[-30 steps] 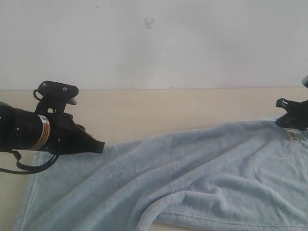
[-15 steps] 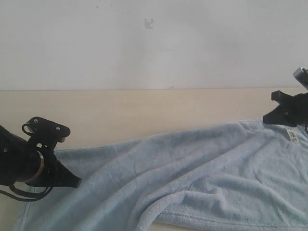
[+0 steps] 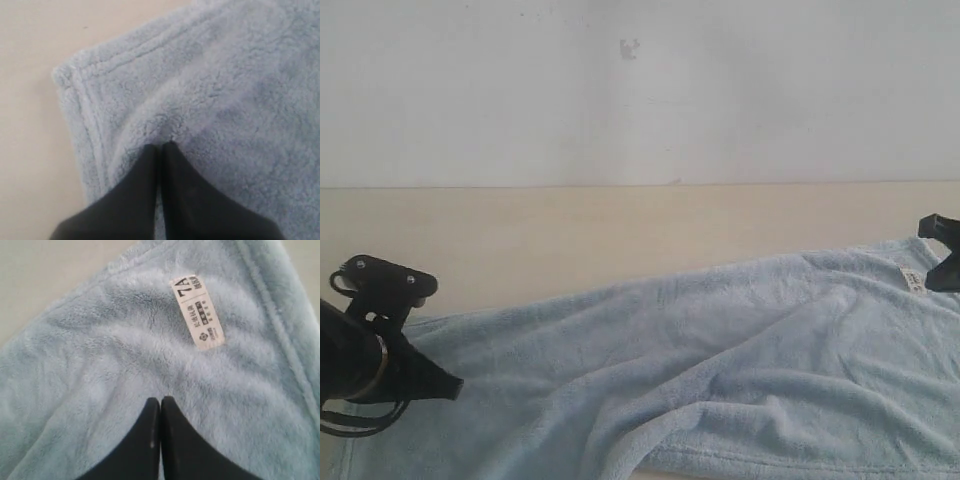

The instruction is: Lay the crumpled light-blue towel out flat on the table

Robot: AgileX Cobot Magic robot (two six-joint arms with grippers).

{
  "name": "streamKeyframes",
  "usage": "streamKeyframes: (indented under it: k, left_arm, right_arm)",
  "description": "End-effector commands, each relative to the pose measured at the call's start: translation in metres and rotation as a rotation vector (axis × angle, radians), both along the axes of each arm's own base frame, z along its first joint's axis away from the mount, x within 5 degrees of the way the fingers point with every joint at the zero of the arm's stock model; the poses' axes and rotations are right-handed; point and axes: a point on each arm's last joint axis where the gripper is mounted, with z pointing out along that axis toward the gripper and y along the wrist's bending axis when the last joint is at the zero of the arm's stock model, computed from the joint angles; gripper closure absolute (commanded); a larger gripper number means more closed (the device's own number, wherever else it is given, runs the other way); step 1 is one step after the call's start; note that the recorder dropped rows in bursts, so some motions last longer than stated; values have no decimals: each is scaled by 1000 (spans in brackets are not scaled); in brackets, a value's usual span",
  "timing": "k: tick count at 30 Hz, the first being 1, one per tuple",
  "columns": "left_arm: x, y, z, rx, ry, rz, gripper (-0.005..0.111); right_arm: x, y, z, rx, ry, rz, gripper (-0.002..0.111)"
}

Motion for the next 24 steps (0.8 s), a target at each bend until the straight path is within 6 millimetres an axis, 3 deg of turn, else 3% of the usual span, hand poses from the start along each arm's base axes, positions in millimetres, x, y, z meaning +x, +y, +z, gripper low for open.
streamKeyframes:
  k: [1, 4, 7, 9, 18, 24]
  left_arm:
    - [9, -2, 31, -136, -161, 128, 103]
    - [6, -19, 59, -277, -154, -43, 103]
    - [-17, -36, 77, -448, -89, -237, 103]
    - [-37, -36, 80, -534, -56, -246, 103]
    - [-127, 0, 24, -500, 183, -89, 103]
    - [-139, 8, 15, -458, 209, -61, 103]
  right_arm:
    - [-43, 16, 27, 4, -23, 21, 108]
    - [-69, 21, 19, -30, 44, 31, 109]
    - [-93, 20, -3, -69, 174, -38, 109]
    - [-103, 19, -12, -86, 237, -76, 109]
    - [-108, 17, -16, -131, 262, -65, 109]
    - [-116, 13, -19, -182, 353, -56, 109]
